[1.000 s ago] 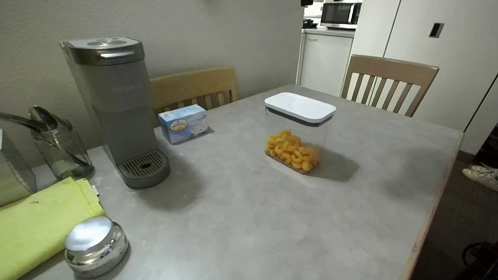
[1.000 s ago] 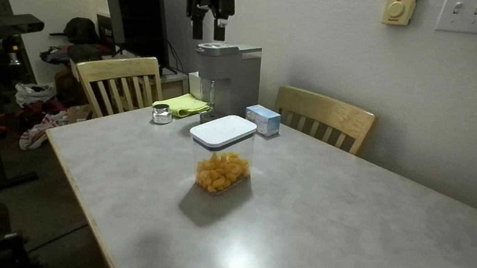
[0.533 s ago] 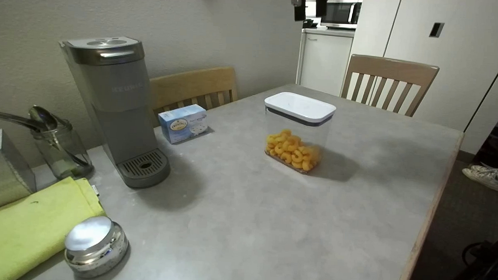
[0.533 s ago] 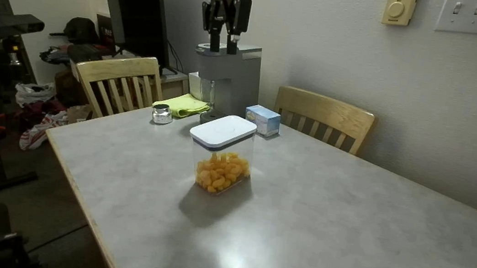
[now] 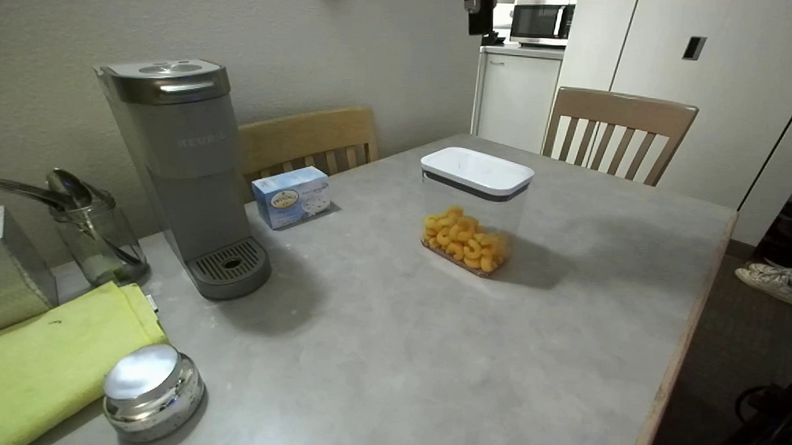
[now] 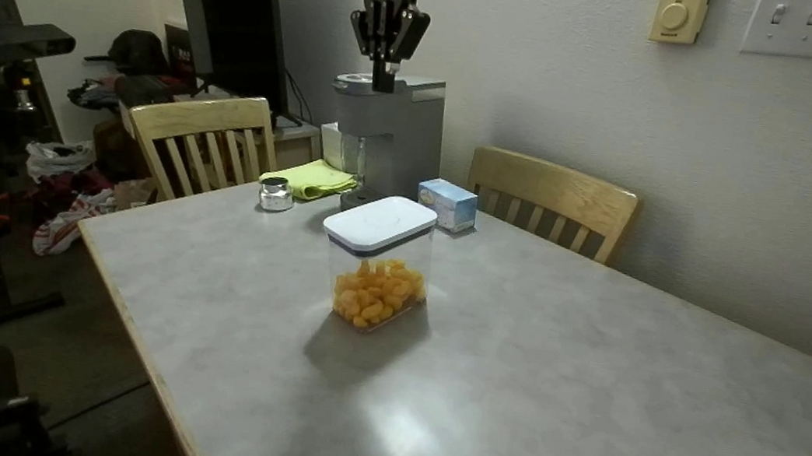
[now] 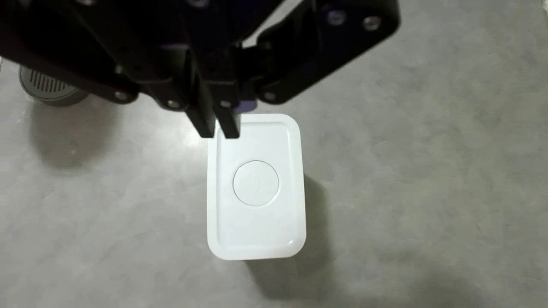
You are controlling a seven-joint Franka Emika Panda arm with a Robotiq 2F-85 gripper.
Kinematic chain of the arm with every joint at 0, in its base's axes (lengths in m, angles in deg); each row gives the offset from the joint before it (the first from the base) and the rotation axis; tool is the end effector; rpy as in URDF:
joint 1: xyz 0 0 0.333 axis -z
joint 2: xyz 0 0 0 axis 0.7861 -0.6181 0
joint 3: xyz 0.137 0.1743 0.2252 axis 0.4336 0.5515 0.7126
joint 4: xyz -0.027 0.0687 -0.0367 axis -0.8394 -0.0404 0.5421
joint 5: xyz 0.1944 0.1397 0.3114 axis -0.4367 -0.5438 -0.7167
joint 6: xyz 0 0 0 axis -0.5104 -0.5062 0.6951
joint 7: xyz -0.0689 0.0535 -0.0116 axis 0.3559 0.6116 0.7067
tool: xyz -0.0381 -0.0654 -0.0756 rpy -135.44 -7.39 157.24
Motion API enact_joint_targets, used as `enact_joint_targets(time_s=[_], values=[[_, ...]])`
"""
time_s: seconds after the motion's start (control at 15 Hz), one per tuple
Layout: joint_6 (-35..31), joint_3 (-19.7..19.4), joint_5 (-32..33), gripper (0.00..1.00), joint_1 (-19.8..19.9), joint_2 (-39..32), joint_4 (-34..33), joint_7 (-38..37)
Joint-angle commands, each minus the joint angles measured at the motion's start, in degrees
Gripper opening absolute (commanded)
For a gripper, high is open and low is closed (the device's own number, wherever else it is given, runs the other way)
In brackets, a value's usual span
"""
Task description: Press the button on the white lid, pick the lid and put it on the table
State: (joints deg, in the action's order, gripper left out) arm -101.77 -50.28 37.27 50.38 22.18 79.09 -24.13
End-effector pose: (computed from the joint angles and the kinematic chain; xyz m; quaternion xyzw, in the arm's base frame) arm 0.6670 0.0149 0.4876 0.9986 -0.0066 -0.0446 0.0260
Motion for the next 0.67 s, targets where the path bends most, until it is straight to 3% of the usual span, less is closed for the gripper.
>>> enact_joint_targets(time_s=[0.0, 0.4, 0.47, 0.6], values=[[2.9, 0.2, -1.8, 0.0, 0.9, -2.1, -3.6, 2.3], [4.7, 0.2, -2.1, 0.0, 1.0, -3.1, -5.8, 3.7], [0.5, -0.3, -2.0, 0.0, 2.4, -0.8, 0.4, 6.0], [0.2, -0.6, -2.0, 0.0, 3.2, -0.8, 1.9, 7.9]])
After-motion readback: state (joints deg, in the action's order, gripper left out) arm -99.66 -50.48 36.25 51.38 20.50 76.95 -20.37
